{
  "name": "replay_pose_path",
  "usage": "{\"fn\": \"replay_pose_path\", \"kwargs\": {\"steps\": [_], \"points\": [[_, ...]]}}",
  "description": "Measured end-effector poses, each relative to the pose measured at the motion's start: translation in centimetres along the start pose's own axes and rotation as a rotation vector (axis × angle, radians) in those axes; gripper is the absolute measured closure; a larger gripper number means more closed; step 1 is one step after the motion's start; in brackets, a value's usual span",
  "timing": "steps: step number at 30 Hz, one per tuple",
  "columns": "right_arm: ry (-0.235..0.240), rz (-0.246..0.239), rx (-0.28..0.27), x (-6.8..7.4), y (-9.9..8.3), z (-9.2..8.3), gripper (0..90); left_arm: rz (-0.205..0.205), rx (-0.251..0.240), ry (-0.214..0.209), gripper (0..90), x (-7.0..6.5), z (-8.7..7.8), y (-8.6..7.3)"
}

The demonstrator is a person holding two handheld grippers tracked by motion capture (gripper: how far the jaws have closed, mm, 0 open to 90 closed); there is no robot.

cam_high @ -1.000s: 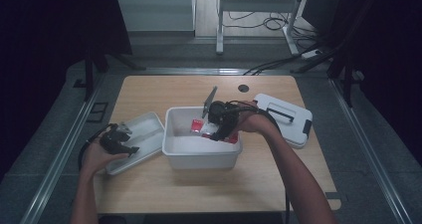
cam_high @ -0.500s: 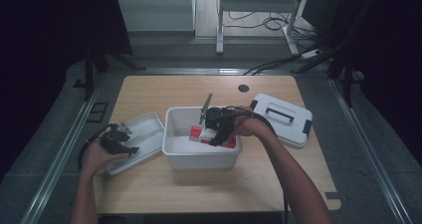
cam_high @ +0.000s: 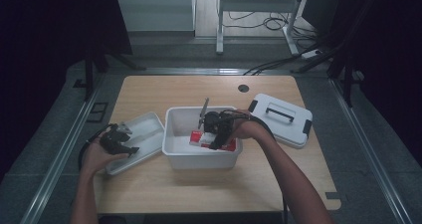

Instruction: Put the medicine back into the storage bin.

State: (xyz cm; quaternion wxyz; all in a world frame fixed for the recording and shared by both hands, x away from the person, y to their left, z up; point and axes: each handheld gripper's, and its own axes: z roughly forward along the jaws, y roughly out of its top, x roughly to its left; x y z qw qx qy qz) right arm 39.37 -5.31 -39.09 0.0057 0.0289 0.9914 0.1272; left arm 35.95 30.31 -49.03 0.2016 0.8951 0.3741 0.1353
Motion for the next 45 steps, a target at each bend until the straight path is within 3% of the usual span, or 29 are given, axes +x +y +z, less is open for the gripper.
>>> {"fn": "replay_pose_path", "kwargs": {"steps": [12, 29, 38, 45], "points": [[0.009, -0.002, 0.050, 0.0, 0.1, 1.4, 50.7, -0.005, -0.004, 0.001, 38.7, 0.0, 0.1, 0.0], [0.040, 0.015, 0.085, 0.1, 0.1, 2.1, 50.0, -0.004, -0.004, -0.002, 38.6, 0.1, 0.1, 0.0], [0.043, 0.040, 0.051, -0.2, 0.1, 1.6, 47.7, -0.007, -0.007, -0.002, 38.5, 0.1, 0.2, -0.1], [0.005, 0.081, -0.008, -0.3, -0.4, 0.6, 45.1, -0.008, -0.009, -0.002, 38.5, 0.1, 0.2, -0.1]]}}
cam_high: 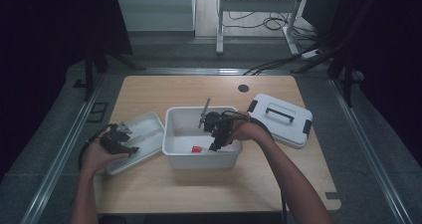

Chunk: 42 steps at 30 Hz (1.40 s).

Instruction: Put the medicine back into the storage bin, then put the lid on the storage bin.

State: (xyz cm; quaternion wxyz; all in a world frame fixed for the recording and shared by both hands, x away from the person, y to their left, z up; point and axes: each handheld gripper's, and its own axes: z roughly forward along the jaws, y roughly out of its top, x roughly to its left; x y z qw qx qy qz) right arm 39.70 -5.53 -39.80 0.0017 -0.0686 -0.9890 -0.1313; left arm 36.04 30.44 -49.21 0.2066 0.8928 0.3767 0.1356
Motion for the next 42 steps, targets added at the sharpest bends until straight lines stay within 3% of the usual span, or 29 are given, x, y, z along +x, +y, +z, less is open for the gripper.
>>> {"fn": "replay_pose_path", "kwargs": {"steps": [8, 12, 23, 27, 32, 42], "points": [[-0.059, 0.076, -0.185, -0.1, -1.1, -2.6, 41.9, 0.000, -0.002, 0.006, 38.5, 0.1, -0.1, -0.1], [-0.091, 0.096, -0.230, 0.1, -1.6, -3.4, 40.3, 0.001, -0.006, 0.009, 38.6, 0.0, -0.2, -0.1], [-0.134, 0.112, -0.294, 0.9, -3.5, -4.9, 38.9, 0.038, -0.004, 0.006, 38.9, -0.4, -1.0, 1.0], [-0.150, 0.118, -0.323, 1.1, -4.3, -6.0, 39.1, 0.065, 0.037, -0.004, 40.6, -0.2, -0.6, 1.3], [-0.168, 0.132, -0.339, 1.3, -5.5, -6.6, 39.2, 0.096, 0.088, -0.040, 46.8, 0.6, -0.6, 2.5], [-0.181, 0.154, -0.357, 1.6, -7.4, -6.9, 39.2, 0.093, 0.188, -0.145, 64.6, 2.4, 1.0, 4.1]]}}
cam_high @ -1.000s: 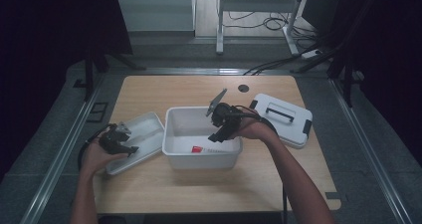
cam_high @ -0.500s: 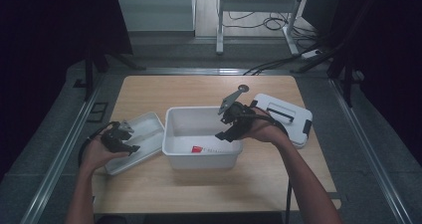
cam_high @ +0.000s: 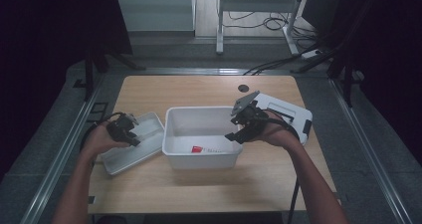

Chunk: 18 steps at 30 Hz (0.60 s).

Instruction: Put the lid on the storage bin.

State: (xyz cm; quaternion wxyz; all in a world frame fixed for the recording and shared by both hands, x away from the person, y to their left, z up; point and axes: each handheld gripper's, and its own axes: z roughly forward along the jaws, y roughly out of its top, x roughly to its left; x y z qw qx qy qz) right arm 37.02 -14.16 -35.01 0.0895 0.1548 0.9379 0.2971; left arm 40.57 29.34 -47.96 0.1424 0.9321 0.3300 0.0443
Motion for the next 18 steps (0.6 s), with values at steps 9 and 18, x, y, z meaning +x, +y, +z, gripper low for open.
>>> {"fn": "replay_pose_path", "kwargs": {"steps": [9, 18], "points": [[-0.021, 0.017, -0.013, -0.3, -0.9, -0.7, 39.7, -0.012, 0.033, -0.057, 85.1, 0.7, 0.2, 0.3], [-0.040, 0.028, -0.020, -0.5, -1.3, -1.4, 40.6, 0.009, 0.043, -0.052, 89.4, 0.8, -0.5, 0.4]]}}
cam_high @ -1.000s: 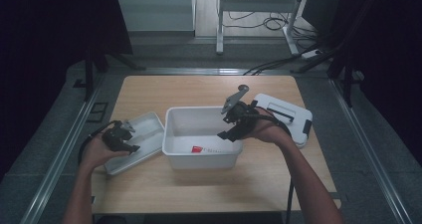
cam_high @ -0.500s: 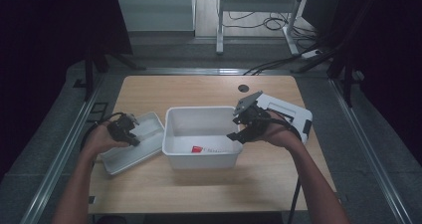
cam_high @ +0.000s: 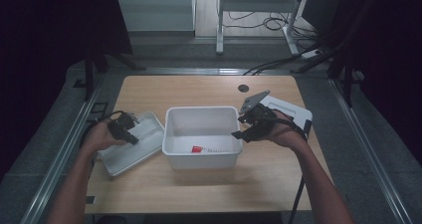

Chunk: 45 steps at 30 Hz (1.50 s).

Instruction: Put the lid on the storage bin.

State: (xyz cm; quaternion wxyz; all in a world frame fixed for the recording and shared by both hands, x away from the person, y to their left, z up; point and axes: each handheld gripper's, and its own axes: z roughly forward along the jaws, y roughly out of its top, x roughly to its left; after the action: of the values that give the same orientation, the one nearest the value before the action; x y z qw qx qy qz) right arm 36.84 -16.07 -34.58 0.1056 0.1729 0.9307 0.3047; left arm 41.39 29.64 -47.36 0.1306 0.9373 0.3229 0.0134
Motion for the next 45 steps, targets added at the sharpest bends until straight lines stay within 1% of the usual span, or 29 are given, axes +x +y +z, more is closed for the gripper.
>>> {"fn": "replay_pose_path", "kwargs": {"steps": [2, 4, 6, 7, 8, 11, 14, 15, 16, 17, 19, 26, 27, 30, 32, 34, 36, 37, 39, 42, 45], "points": [[-0.004, 0.000, -0.002, 0.0, 0.0, -0.2, 40.7, 0.005, -0.008, -0.003, 89.4, 0.0, -1.0, 0.0], [-0.010, -0.001, -0.004, 0.0, -0.1, -0.3, 40.8, 0.011, -0.033, -0.007, 89.5, 0.0, -2.6, 0.1], [-0.015, 0.000, -0.004, 0.0, -0.1, -0.5, 40.9, 0.028, -0.039, -0.004, 89.4, -0.1, -4.0, 0.2], [-0.018, 0.001, -0.004, -0.1, -0.1, -0.6, 41.0, 0.030, -0.044, 0.000, 89.4, -0.1, -4.6, 0.2], [-0.020, 0.003, -0.003, -0.1, -0.1, -0.6, 41.1, 0.035, -0.045, 0.008, 89.4, -0.2, -5.6, 0.4], [-0.026, 0.005, -0.005, -0.1, -0.1, -0.7, 41.1, 0.045, -0.062, 0.040, 89.4, -0.4, -7.9, 0.6], [-0.025, 0.006, -0.007, -0.1, -0.2, -0.8, 41.2, 0.062, -0.075, 0.059, 89.5, -0.7, -9.9, 1.0], [-0.027, 0.007, -0.007, -0.1, -0.2, -0.8, 41.2, 0.065, -0.081, 0.062, 89.4, -0.8, -10.3, 1.1], [-0.028, 0.006, -0.006, -0.1, -0.2, -0.8, 41.1, 0.073, -0.080, 0.069, 89.5, -1.0, -11.1, 1.3], [-0.030, 0.006, -0.004, -0.1, -0.3, -0.8, 41.2, 0.089, -0.070, 0.076, 89.5, -1.0, -11.5, 1.5], [-0.031, 0.008, -0.005, -0.1, -0.4, -0.8, 41.3, 0.098, -0.076, 0.084, 89.4, -1.3, -12.4, 1.8], [-0.039, 0.017, -0.006, -0.4, -0.9, -1.1, 41.4, 0.123, -0.113, 0.096, 89.4, -2.5, -15.4, 3.7], [-0.040, 0.019, -0.007, -0.5, -1.0, -1.1, 41.4, 0.140, -0.104, 0.096, 89.5, -2.6, -15.8, 4.0], [-0.045, 0.029, -0.004, -0.6, -1.3, -1.3, 41.3, 0.173, -0.107, 0.099, 89.4, -3.4, -16.5, 5.4], [-0.047, 0.032, -0.007, -0.8, -1.6, -1.4, 41.4, 0.187, -0.112, 0.098, 89.5, -3.8, -16.7, 6.0], [-0.050, 0.046, -0.008, -1.0, -2.0, -1.6, 41.4, 0.211, -0.117, 0.092, 89.5, -4.4, -16.7, 7.0], [-0.055, 0.062, -0.012, -1.1, -2.4, -1.6, 41.4, 0.226, -0.122, 0.088, 89.4, -4.8, -16.6, 7.8], [-0.056, 0.063, -0.011, -1.2, -2.6, -1.6, 41.4, 0.233, -0.123, 0.092, 89.5, -5.1, -16.5, 8.2], [-0.059, 0.072, -0.011, -1.4, -3.0, -1.7, 41.5, 0.251, -0.121, 0.087, 89.5, -5.5, -16.2, 9.1], [-0.063, 0.088, -0.010, -1.7, -3.5, -1.8, 41.5, 0.284, -0.108, 0.077, 89.5, -6.4, -15.8, 10.5], [-0.067, 0.096, -0.010, -1.9, -3.9, -1.9, 41.5, 0.305, -0.102, 0.069, 89.5, -6.9, -15.5, 11.5]]}}
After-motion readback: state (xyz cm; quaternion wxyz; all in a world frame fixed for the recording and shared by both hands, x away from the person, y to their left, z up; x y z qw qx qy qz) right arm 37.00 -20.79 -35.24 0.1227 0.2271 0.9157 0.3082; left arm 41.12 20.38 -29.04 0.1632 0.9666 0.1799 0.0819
